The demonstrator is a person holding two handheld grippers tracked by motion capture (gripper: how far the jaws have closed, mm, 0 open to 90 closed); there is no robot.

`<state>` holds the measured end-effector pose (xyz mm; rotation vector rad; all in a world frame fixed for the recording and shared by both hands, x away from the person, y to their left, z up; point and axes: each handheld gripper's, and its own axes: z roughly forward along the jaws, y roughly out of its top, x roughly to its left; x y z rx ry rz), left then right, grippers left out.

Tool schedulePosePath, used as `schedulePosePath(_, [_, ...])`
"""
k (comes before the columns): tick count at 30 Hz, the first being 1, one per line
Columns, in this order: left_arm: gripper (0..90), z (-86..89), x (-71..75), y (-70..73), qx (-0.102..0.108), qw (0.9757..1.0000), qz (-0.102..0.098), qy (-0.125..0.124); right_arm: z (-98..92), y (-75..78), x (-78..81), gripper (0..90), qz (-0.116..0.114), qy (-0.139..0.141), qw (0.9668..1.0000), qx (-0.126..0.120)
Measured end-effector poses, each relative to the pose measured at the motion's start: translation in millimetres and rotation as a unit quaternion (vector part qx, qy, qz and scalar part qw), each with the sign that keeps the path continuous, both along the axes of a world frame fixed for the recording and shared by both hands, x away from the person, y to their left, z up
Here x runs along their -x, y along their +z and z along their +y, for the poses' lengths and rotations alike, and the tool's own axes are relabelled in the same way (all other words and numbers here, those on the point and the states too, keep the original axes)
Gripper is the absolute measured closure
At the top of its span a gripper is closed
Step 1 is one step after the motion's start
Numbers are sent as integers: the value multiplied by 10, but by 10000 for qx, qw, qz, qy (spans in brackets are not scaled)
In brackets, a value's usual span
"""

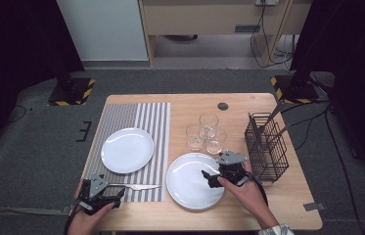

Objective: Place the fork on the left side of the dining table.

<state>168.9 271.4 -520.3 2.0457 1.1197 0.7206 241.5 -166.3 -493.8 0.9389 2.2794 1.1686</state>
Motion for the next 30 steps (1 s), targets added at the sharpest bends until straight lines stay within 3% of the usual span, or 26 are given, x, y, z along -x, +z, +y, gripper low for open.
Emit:
schedulePosePath(15, [60,10,33,-5,-54,10000,9,5,-279,-79,261,100,27,15,9999,-122])
schedulePosePath(30, [60,14,40,0,-47,10000,-21,-17,-555,-91,499,154,-71,55,9999,56])
